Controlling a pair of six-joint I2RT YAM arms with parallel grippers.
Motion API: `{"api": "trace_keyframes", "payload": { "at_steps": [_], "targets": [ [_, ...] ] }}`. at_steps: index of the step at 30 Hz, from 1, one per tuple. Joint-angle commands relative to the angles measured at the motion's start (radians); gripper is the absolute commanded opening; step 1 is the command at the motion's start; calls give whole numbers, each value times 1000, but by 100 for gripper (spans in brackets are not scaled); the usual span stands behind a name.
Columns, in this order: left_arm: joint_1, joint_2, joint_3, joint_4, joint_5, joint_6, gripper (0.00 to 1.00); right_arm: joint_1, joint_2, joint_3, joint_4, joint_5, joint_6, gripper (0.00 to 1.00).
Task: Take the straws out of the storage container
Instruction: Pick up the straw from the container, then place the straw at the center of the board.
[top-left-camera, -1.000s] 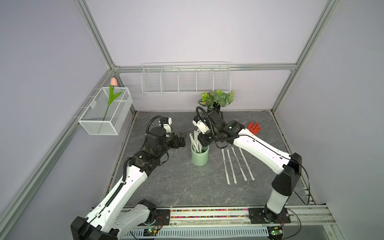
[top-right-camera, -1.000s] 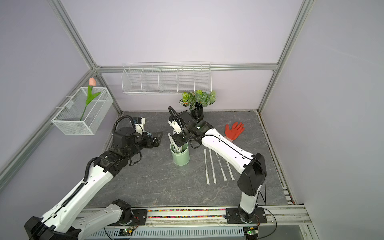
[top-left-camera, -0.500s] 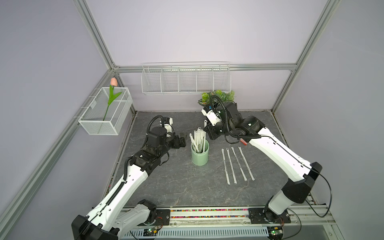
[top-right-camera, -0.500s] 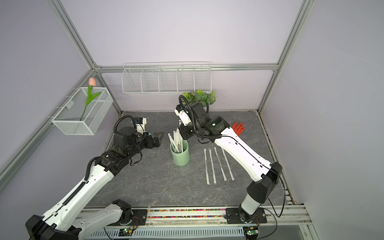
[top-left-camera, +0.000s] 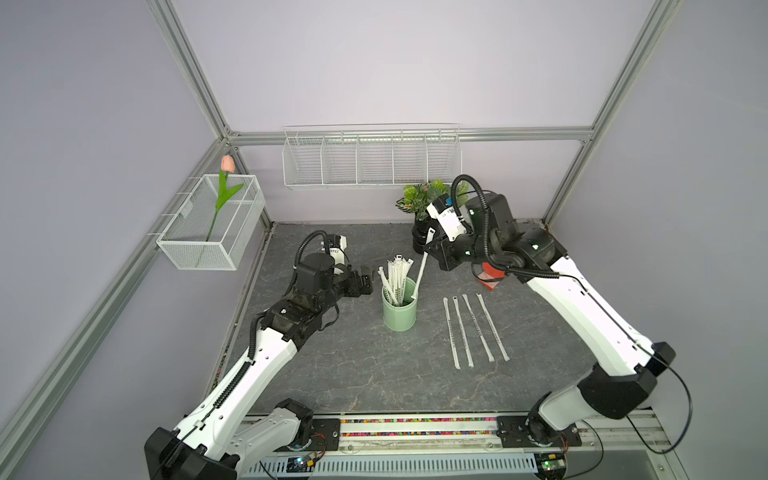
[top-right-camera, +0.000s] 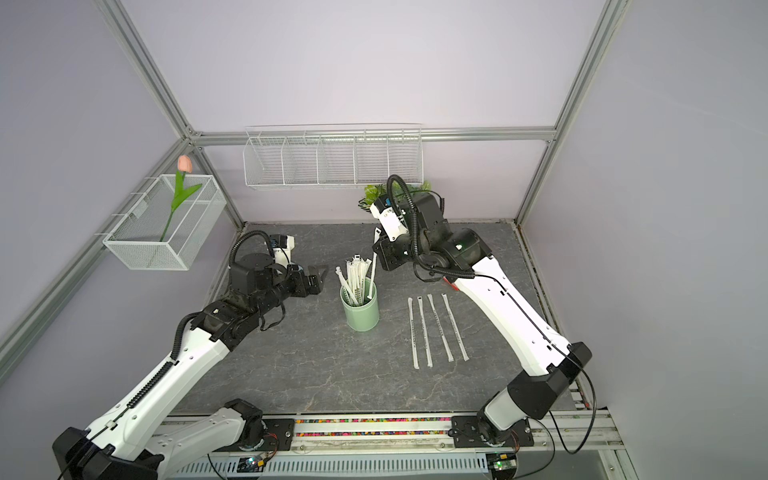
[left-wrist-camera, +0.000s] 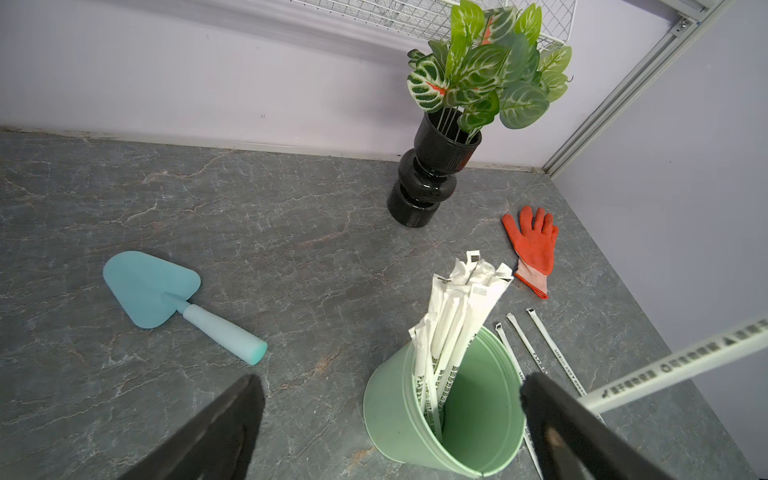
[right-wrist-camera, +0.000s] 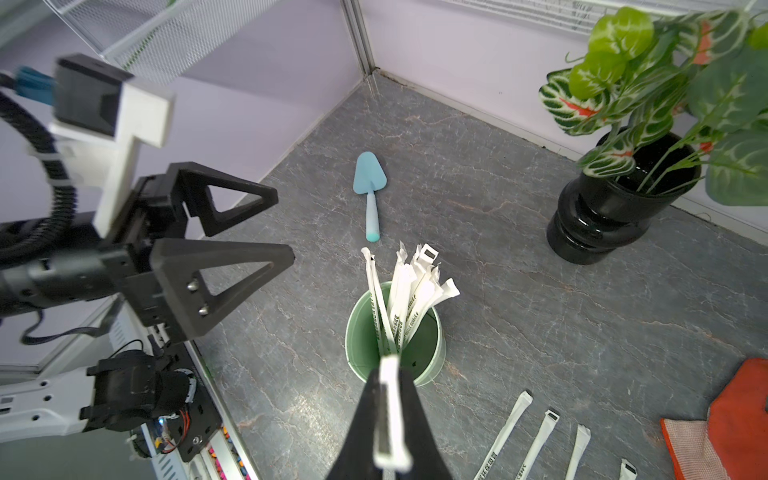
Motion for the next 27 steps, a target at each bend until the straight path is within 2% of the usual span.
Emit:
{"api": "trace_keyframes", "payload": {
  "at_steps": [1, 5, 13, 19, 24, 27],
  "targets": [
    [-5, 7, 5, 21, 17, -16, 100, -26, -51, 16, -12, -74, 17, 9],
    [-4, 8, 8, 20, 19, -16, 100, -59, -71, 44, -81, -76, 6, 9],
    [-6, 10, 9, 23, 39, -20, 100, -190, -22, 127, -427, 88, -13, 9],
    [-5, 14, 11, 25, 52, -21, 100, -278, 25, 50, -516, 219, -13, 9],
    [-5, 15, 12, 25, 54, -21, 100, -386, 82, -34, -549, 232, -23, 9],
    [-5, 12, 11, 26, 53, -21, 100, -407, 132, -53, -595, 317, -28, 9]
  ]
}}
